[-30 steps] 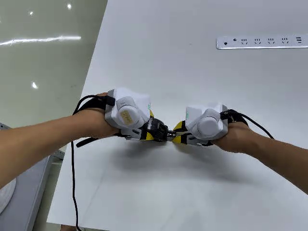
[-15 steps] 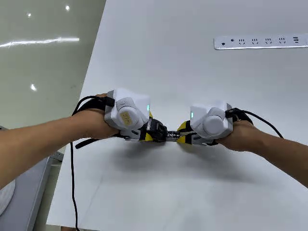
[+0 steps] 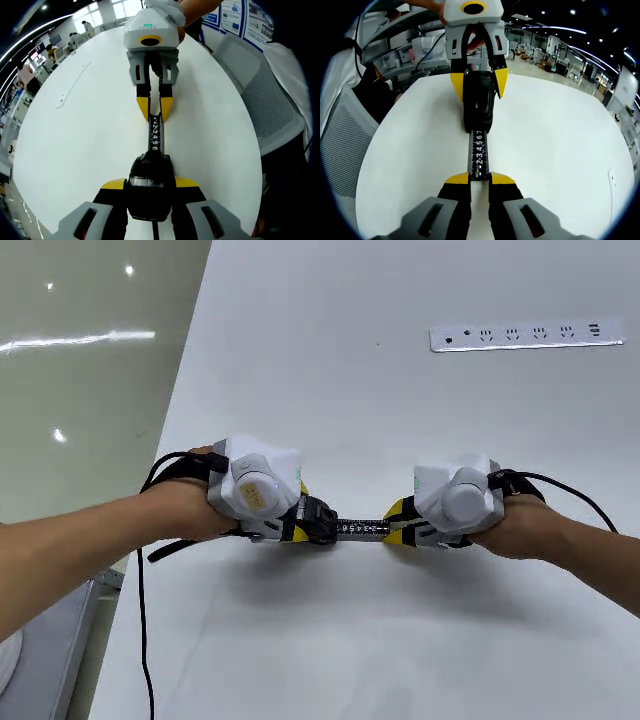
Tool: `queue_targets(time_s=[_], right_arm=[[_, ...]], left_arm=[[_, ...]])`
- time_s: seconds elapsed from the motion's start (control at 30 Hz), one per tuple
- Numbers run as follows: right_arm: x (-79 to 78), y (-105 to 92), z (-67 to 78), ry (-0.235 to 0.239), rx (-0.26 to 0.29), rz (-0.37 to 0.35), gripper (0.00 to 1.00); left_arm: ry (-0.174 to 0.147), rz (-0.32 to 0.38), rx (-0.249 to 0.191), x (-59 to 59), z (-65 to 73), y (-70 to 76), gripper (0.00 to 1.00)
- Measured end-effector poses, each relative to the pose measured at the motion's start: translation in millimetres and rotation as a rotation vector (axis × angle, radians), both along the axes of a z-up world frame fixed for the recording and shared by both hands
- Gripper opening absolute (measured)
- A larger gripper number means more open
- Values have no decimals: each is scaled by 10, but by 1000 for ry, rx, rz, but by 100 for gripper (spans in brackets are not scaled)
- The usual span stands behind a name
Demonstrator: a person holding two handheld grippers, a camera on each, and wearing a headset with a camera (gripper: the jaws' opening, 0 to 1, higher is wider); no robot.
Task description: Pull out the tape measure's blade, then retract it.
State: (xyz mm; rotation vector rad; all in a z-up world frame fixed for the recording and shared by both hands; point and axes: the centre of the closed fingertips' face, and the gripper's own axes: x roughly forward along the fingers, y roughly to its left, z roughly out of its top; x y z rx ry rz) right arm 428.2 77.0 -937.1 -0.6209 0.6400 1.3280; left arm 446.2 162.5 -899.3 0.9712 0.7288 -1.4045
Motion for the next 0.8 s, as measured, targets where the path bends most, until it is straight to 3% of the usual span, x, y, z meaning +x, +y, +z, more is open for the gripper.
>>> queue_targets(time_s=[0.8], right_arm=[[-10, -288, -9, 2, -7, -18, 11]], left_arm=[[5, 4, 16, -3, -8, 5, 30]])
